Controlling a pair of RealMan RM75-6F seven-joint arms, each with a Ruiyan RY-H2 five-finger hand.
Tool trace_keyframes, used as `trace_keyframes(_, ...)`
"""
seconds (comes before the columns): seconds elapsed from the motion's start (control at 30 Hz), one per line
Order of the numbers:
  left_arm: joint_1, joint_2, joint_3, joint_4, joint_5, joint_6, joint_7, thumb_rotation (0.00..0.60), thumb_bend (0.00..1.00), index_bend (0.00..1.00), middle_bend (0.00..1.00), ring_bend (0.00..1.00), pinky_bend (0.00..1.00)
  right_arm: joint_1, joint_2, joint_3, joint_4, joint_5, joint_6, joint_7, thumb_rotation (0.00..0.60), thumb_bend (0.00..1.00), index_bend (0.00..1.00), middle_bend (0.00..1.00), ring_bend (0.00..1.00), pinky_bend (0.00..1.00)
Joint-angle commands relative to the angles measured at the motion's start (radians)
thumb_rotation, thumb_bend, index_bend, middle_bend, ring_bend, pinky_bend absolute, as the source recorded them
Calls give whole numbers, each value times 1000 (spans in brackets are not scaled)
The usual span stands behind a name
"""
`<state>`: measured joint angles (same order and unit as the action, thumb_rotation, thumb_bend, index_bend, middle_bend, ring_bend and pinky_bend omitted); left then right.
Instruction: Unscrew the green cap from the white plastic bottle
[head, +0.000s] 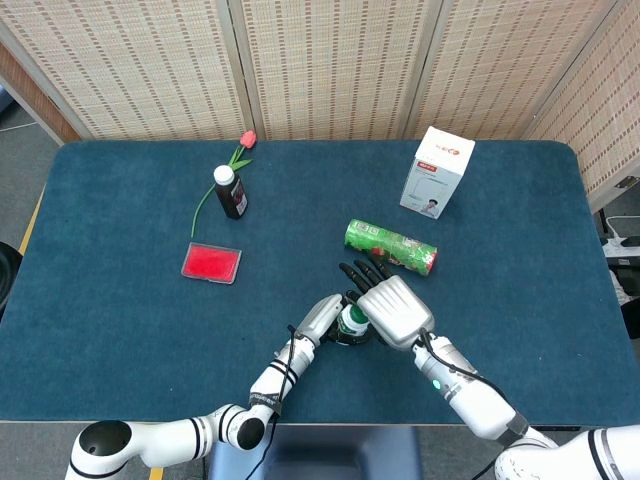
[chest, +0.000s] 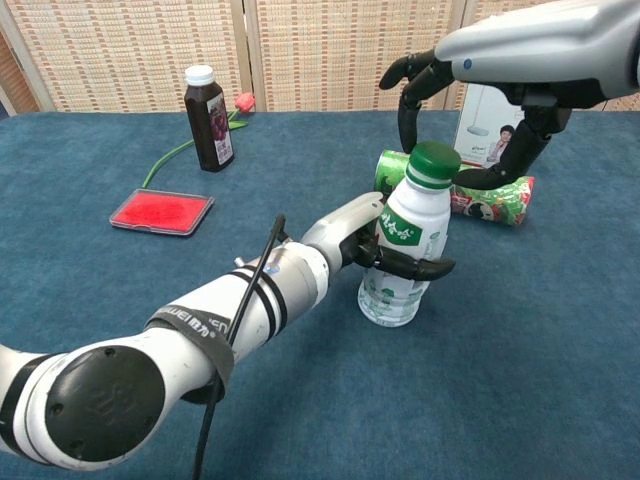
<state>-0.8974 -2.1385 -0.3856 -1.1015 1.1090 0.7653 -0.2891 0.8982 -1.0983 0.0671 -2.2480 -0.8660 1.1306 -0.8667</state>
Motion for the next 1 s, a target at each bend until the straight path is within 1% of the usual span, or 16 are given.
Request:
trace_keyframes(0.03,0,0,2,0,1,-2,0,600,787,748,871,520,422,2,-3,0,1,2,5,0,600,267,402,0,0,0)
trace_keyframes(0.33,0,-1,1,-1,3,-1,0,600,788,749,871,521,421,6,-12,-1,0,6,19,-3,600,266,479,0,0,0)
trace_keyframes(0.67,1,-3,1,-1,2,-1,0,600,787,748,871,520,421,-3,-23,4,0,-34,43,15,600,267,600,0,0,0)
trace_keyframes(1.0,2,-1,1,0,7,2,0,600,786,748,871,520,420,-19,6,18,-3,-58,55,53,600,266,620,11,0,0)
